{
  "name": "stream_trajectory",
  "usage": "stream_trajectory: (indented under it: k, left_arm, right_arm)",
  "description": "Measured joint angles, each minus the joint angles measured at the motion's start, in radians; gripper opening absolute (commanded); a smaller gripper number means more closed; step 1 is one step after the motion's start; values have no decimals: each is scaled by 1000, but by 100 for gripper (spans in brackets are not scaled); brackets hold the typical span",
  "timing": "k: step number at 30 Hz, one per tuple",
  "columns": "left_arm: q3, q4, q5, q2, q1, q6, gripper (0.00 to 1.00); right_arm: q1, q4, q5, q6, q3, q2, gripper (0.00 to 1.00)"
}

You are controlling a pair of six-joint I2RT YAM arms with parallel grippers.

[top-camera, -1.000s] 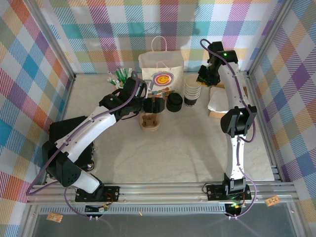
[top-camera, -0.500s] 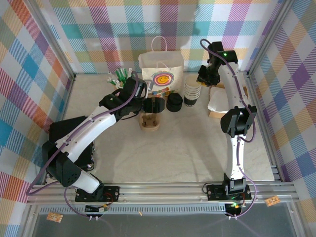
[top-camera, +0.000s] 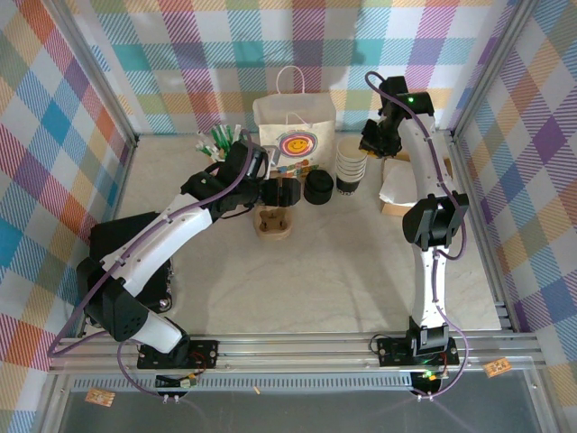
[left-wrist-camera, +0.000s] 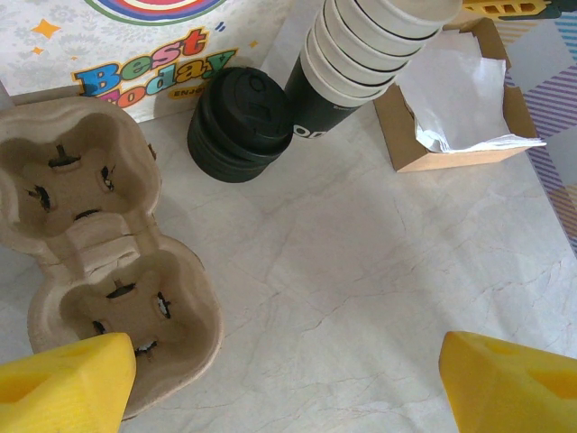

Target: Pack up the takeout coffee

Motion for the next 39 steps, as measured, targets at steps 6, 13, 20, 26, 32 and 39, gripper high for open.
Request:
stream_trajectory:
  k: [6,13,20,26,32,39]
  left_arm:
    - [0,0,0,0,0,0,87]
    - [0,0,-1,0,0,0,87]
    - [0,0,-8,0,0,0,87]
    - [0,0,-10,0,0,1,87]
    - [0,0,-19,0,0,1,87]
    - [0,0,-19,0,0,1,87]
  right_arm:
    - [-1,0,0,2,0,0,18]
    - [-1,0,0,9,0,1,16]
    - [-3,-6,0,22,0,4,14]
    - [-3,-11,0,26,0,7,8]
    - [-3,-14,0,31,2,7,4]
    - [-6,-16,0,30,2,7,0]
